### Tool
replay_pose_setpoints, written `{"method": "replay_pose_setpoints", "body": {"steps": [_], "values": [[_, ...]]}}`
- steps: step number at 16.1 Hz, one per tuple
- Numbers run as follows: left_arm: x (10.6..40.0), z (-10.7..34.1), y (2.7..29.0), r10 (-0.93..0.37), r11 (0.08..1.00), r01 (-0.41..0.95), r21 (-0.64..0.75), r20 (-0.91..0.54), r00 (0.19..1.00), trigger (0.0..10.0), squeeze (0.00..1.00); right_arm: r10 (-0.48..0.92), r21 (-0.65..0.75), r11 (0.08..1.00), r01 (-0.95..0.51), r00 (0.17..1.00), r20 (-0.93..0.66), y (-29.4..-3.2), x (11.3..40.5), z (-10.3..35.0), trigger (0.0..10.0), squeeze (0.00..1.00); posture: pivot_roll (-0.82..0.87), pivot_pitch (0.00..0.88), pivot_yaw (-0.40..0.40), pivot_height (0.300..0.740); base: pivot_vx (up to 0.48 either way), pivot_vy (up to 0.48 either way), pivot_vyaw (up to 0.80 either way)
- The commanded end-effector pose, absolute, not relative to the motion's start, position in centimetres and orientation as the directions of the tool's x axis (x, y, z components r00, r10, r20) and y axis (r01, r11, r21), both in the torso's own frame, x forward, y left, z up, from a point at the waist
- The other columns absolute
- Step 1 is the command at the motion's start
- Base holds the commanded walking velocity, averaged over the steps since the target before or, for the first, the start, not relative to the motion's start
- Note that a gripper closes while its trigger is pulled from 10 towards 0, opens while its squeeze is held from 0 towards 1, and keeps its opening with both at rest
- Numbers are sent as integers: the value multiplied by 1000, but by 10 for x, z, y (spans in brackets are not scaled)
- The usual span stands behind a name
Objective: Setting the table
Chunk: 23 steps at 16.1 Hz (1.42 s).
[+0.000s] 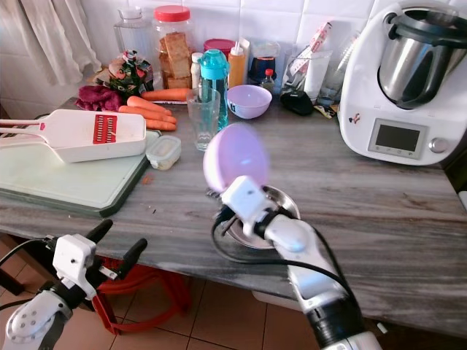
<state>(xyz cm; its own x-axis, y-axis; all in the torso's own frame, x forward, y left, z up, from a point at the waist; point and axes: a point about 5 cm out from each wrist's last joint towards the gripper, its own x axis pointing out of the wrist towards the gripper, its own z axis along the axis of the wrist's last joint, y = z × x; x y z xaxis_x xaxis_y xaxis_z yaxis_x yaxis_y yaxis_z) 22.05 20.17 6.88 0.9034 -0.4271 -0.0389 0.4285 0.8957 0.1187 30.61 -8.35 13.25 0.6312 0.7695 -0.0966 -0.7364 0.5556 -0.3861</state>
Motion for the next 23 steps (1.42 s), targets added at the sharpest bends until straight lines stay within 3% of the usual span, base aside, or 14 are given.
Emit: {"method": "replay_pose_setpoints", "body": {"steps": [1,3,5,13,14,15,20,23], "values": [[218,72,200,-450,881,450,143,-34,892,10000,0,814,-393,481,-783,566,-130,-74,305,130,10000,0,85,27,-44,740,0,0,0],[216,72,197,-462,877,461,137,-29,887,10000,0,865,-377,370,-849,463,-192,-64,303,119,10000,0,88,28,-45,740,0,0,0],[214,74,195,-478,870,476,132,-18,878,10000,0,883,-393,317,-863,420,-210,-63,305,117,10000,0,102,35,-41,740,0,0,0],[213,79,186,-554,830,552,87,1,833,10000,0,879,-417,243,-876,380,-287,-70,313,108,10000,0,101,36,-24,740,0,0,0],[213,79,185,-563,823,561,83,-1,826,10000,0,878,-418,215,-883,362,-313,-72,313,105,10000,251,102,35,-22,740,0,0,0],[214,79,184,-568,820,566,80,1,823,10000,0,873,-422,195,-885,353,-337,-75,314,103,10000,976,103,34,-22,740,0,0,0],[214,82,180,-578,814,576,72,2,816,10000,0,867,-457,176,-872,358,-348,-77,316,101,10000,1000,100,30,-19,740,0,0,0],[217,83,178,-587,808,585,68,6,810,10000,0,865,-482,212,-850,393,-313,-77,321,106,10000,1000,96,23,-13,740,0,0,0]]}}
